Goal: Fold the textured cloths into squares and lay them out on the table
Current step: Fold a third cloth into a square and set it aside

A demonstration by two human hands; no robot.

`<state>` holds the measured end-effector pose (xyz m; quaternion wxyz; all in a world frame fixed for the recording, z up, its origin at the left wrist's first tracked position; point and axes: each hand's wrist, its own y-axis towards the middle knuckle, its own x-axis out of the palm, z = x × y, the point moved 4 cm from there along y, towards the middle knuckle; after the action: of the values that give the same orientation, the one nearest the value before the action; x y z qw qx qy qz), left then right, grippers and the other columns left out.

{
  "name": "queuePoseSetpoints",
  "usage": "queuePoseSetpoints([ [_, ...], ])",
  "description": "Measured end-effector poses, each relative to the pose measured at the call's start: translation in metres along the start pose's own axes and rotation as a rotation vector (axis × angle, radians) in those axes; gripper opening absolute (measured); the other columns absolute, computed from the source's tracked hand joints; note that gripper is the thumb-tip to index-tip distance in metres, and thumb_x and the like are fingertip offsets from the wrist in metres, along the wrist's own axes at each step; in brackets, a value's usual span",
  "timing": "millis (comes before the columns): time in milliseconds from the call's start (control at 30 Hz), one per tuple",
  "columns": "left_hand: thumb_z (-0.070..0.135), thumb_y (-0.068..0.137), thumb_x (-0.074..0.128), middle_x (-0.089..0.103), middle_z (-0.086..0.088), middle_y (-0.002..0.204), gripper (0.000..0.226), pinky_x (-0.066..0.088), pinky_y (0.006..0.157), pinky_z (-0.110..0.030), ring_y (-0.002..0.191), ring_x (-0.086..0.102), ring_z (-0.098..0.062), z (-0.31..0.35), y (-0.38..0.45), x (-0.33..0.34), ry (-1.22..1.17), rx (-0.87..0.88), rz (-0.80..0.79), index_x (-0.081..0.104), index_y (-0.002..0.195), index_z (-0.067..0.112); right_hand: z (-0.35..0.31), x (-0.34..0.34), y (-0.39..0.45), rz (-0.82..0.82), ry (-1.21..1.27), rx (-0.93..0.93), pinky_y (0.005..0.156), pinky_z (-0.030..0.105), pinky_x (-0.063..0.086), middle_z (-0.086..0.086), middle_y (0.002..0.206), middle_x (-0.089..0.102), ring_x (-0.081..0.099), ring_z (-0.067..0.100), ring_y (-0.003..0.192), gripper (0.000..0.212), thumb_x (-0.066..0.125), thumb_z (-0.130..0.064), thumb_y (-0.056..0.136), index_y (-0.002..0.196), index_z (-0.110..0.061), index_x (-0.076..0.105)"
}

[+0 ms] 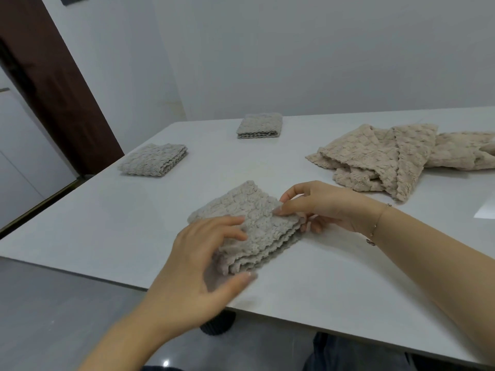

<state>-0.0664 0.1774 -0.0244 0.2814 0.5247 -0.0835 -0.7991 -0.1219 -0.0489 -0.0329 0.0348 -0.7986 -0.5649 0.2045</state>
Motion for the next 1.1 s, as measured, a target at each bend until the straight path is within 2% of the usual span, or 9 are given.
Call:
queuePoseSetpoints([
  [133,0.052,0.081,0.058,0.052,0.026,0.127,0.034,0.025,0.103,-0.018,0.12,0.044,0.003,0.008,0.005,0.012,0.222,0.038,0.065,0.057,0.112,0.038,-0.002,0.002,-0.001,0.018,-0.011,-0.052,0.041,0.023,0.04,0.008,0.067,0.056,0.057,0.011,0.045,0.025,0.078,-0.026,0.074,0.088,-0.012,0.063],
  [300,0.035,0.082,0.056,0.063,0.021,0.099,0.017,0.044,0.079,-0.027,0.094,0.056,-0.004,0.003,-0.003,-0.002,0.241,-0.01,0.22,0.066,0.095,0.028,-0.002,0.008,-0.004,-0.179,0.27,0.058,0.048,0.023,0.055,0.006,0.075,0.054,0.07,0.021,0.062,0.013,0.066,-0.011,0.086,0.096,-0.009,0.058],
  [467,0.028,0.086,0.057,0.062,0.018,0.092,0.014,0.046,0.069,-0.025,0.084,0.055,-0.005,-0.007,-0.023,-0.004,0.267,0.007,0.273,0.068,0.094,0.023,0.001,0.018,-0.01,-0.26,0.185,0.13,0.047,0.025,0.056,0.008,0.07,0.053,0.068,0.021,0.058,0.018,0.068,-0.008,0.084,0.096,-0.009,0.055],
  [567,0.026,0.087,0.056,0.063,0.013,0.094,0.018,0.048,0.073,-0.024,0.086,0.056,-0.006,-0.013,-0.033,-0.001,0.225,0.01,0.304,0.07,0.094,0.017,0.0,0.021,-0.013,-0.27,0.141,0.124,0.055,0.03,0.06,0.002,0.054,0.053,0.064,0.016,0.05,0.015,0.068,-0.012,0.084,0.085,-0.007,0.054],
  [667,0.021,0.087,0.056,0.063,0.007,0.093,0.018,0.049,0.074,-0.025,0.084,0.057,-0.008,-0.015,-0.037,-0.001,0.208,0.045,0.337,0.071,0.09,0.011,-0.002,0.021,-0.014,-0.233,0.114,0.107,0.058,0.03,0.06,-0.001,0.049,0.056,0.064,0.016,0.05,0.024,0.07,-0.022,0.084,0.073,-0.007,0.054],
  [767,0.02,0.087,0.057,0.065,0.004,0.092,0.018,0.049,0.074,-0.025,0.085,0.059,-0.01,-0.015,-0.039,0.0,0.215,0.09,0.317,0.072,0.088,0.009,0.0,0.022,-0.012,-0.177,0.084,0.08,0.058,0.029,0.06,0.002,0.053,0.059,0.062,0.016,0.05,0.023,0.073,-0.021,0.081,0.076,-0.004,0.058],
  [900,0.028,0.086,0.06,0.064,0.011,0.097,0.016,0.049,0.073,-0.032,0.092,0.059,-0.01,-0.013,-0.035,-0.001,0.238,0.072,0.239,0.072,0.087,0.018,0.002,0.021,-0.008,-0.09,0.074,0.031,0.055,0.027,0.059,-0.002,0.047,0.053,0.055,0.01,0.044,0.016,0.072,-0.014,0.081,0.08,-0.002,0.061],
  [1000,0.035,0.089,0.05,0.06,0.015,0.104,0.023,0.046,0.084,-0.032,0.102,0.054,-0.007,-0.007,-0.019,-0.01,0.146,-0.044,0.253,0.069,0.091,0.022,0.001,0.021,-0.009,-0.043,0.018,-0.006,0.048,0.026,0.057,-0.004,0.043,0.052,0.053,0.01,0.041,0.016,0.072,-0.013,0.082,0.083,-0.002,0.06],
  [1100,0.048,0.094,0.03,0.049,0.019,0.126,0.042,0.035,0.104,-0.03,0.123,0.04,0.001,-0.008,0.006,-0.008,0.096,-0.217,0.161,0.057,0.119,0.03,-0.002,0.023,-0.01,-0.004,-0.087,-0.055,0.042,0.025,0.053,-0.001,0.043,0.054,0.055,0.014,0.038,0.017,0.071,-0.013,0.084,0.083,-0.001,0.059],
])
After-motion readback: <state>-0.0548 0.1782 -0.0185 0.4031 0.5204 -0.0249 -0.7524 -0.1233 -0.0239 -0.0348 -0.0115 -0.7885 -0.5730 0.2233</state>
